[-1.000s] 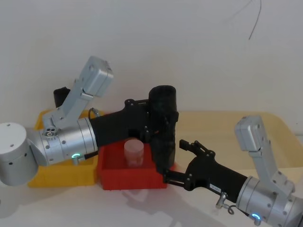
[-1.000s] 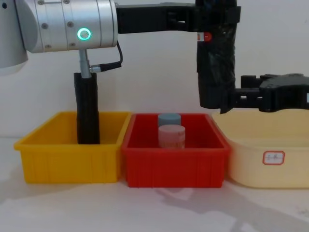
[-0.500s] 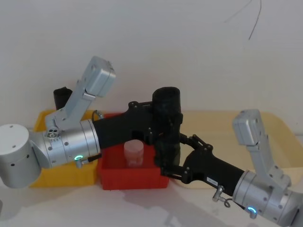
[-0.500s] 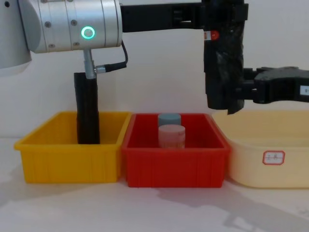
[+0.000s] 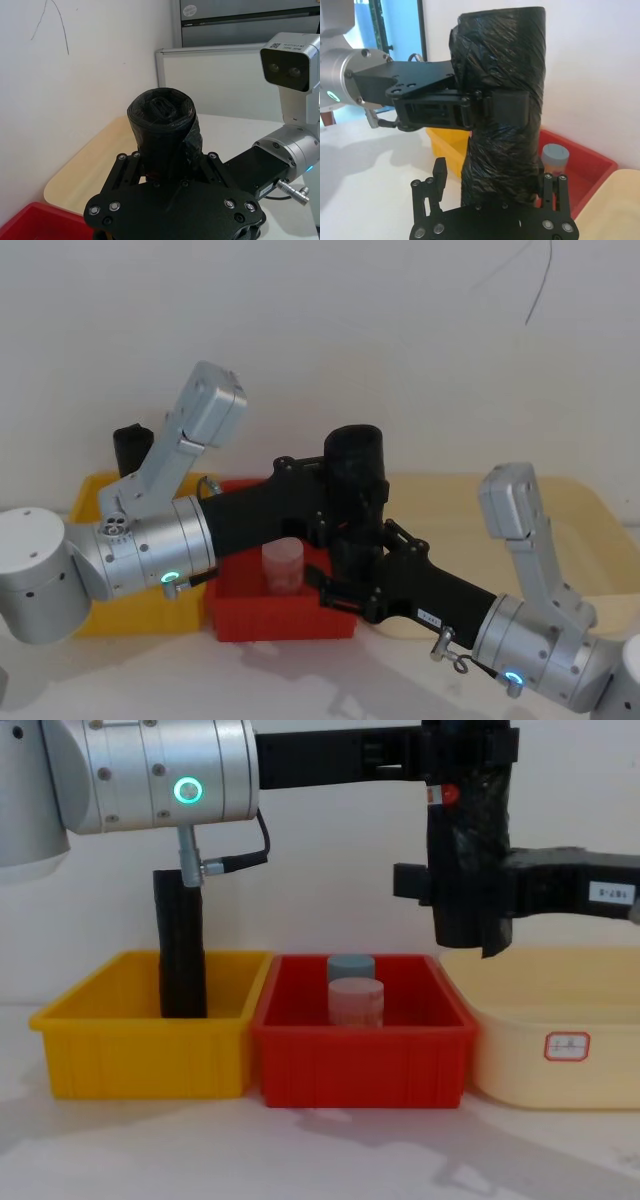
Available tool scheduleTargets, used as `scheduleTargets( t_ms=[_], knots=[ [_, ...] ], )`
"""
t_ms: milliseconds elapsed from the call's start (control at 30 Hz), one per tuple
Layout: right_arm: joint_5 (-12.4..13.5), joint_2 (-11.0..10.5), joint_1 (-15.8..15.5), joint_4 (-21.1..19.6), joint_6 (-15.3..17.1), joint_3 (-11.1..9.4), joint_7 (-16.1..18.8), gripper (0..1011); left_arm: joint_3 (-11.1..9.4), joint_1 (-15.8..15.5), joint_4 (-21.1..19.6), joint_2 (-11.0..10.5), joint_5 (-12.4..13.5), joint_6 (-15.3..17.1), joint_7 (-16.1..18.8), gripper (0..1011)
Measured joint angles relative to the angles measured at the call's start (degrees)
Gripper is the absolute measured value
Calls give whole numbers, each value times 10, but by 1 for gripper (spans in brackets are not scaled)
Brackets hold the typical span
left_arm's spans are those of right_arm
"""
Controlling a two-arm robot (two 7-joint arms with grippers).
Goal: Pick up the garbage bag with the one hand and transfer it to the other hand.
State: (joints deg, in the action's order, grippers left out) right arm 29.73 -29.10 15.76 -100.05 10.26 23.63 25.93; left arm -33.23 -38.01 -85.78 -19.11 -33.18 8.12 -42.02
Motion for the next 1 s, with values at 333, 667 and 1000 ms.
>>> scheduleTargets(
  t_ms=[333,667,1000],
  knots=[
    [10,6,5,3,1,5,4,978,-1,2,-2,0,-2,-1,6,381],
    [15,8,7,4,2,8,6,744,-2,2,-3,0,-3,-2,8,380],
    [17,9,8,5,2,9,7,637,-3,3,-3,0,-3,-3,9,381]
  ],
)
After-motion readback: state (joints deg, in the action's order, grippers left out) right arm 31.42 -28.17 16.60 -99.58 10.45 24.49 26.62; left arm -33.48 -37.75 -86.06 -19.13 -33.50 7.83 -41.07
